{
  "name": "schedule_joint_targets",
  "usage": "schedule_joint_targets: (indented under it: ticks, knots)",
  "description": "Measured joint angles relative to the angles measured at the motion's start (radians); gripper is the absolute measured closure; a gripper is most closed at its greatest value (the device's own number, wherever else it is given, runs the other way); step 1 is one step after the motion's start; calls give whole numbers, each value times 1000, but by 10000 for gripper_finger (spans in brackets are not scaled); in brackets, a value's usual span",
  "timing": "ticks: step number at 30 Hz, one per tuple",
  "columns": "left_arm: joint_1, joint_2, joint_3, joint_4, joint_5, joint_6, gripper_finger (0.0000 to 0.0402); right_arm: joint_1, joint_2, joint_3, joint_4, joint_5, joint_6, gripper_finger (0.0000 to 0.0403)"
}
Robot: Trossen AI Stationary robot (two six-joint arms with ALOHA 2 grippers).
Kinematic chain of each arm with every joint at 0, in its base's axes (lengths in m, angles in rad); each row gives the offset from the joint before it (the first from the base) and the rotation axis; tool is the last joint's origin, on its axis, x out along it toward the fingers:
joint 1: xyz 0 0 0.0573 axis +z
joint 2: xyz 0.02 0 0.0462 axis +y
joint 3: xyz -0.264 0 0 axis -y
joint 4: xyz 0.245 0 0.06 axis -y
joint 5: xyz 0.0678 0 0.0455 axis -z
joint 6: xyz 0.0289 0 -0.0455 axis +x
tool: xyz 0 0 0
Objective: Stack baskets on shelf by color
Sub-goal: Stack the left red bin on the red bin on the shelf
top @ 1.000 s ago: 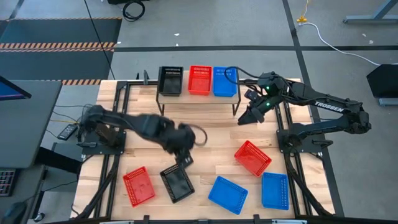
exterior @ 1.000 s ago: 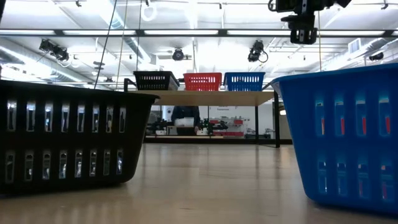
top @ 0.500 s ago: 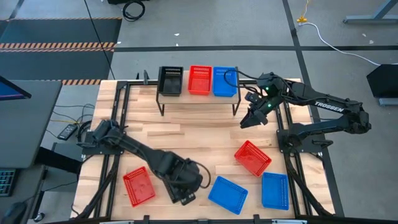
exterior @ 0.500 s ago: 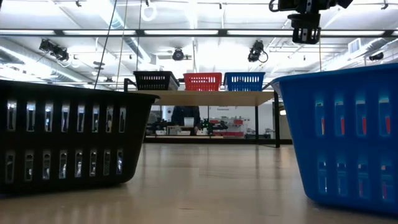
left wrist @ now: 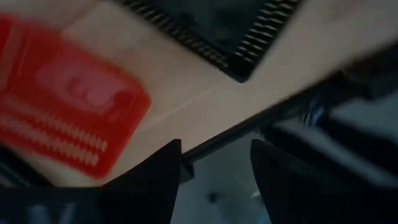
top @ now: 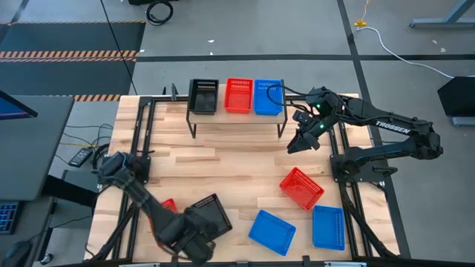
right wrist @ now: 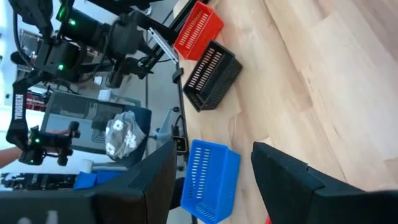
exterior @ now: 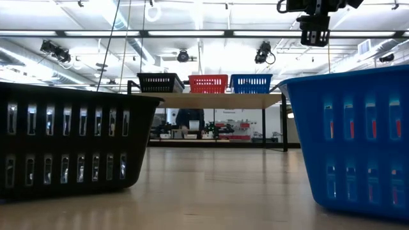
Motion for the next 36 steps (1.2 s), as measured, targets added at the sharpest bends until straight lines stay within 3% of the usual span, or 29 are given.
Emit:
schedule_joint_targets:
  ticks: [3, 7, 22, 36]
  knots:
    - [-35, -1, 0, -29, -9, -199, 207, 0, 3, 0, 0, 0, -7, 190]
    - [-85, 5, 0, -36, -37, -243, 209, 0, 6, 0, 1, 1, -21, 190]
    - [-132, 109, 0, -159, 13, 262, 199, 2, 8, 0, -13, -3, -19, 190]
    - [-147, 219, 0, -104, -4, 373, 209, 2, 8, 0, -26, -2, -4, 190]
